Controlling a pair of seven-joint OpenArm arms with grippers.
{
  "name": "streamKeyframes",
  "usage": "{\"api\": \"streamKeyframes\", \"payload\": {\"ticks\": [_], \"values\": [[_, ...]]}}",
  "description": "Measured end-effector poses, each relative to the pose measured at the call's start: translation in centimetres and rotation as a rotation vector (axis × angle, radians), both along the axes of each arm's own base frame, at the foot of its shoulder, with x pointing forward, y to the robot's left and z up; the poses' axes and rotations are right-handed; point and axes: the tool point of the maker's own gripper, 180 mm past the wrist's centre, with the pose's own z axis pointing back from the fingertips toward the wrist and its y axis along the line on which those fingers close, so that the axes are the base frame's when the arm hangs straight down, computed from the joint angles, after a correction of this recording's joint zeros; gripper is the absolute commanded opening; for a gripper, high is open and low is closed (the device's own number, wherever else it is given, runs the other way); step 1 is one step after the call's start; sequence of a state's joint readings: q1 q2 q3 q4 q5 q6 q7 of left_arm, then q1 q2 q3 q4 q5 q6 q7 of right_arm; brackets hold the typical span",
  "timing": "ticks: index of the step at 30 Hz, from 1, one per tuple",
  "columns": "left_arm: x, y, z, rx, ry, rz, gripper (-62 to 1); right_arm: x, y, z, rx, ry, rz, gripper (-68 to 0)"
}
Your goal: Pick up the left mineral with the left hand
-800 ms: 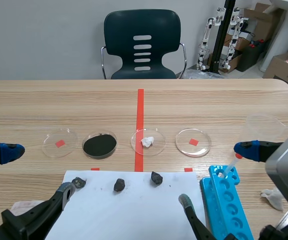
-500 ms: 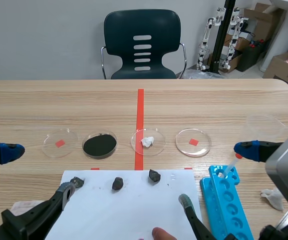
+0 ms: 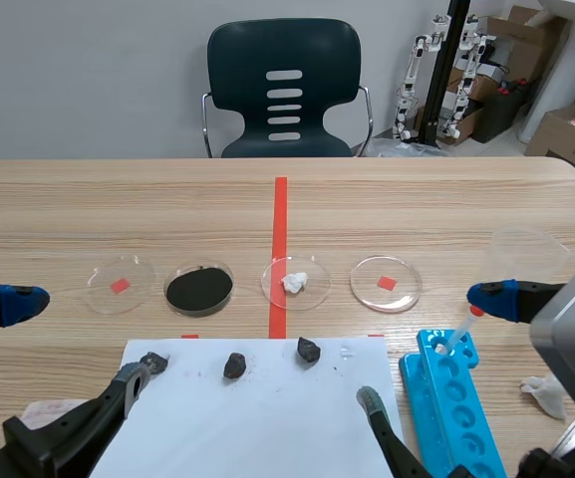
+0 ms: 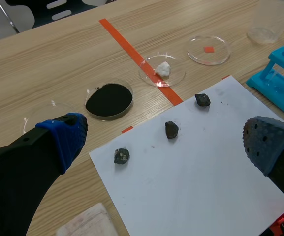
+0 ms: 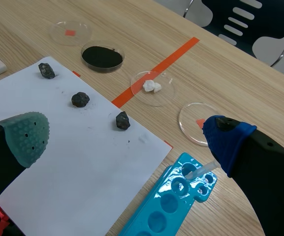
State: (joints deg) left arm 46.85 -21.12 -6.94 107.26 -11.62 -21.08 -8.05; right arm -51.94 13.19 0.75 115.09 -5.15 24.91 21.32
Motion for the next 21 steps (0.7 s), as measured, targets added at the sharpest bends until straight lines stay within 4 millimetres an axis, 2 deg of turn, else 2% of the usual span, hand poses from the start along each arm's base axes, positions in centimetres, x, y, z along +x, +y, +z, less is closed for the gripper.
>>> {"api": "streamKeyframes", "payload": {"ticks": [21], "values": [[0.11,0.03,0.19,-0.017,-0.002,0.008,1.4,0.0,0.0,0.0,0.0,0.0,0.0,0.4]]}}
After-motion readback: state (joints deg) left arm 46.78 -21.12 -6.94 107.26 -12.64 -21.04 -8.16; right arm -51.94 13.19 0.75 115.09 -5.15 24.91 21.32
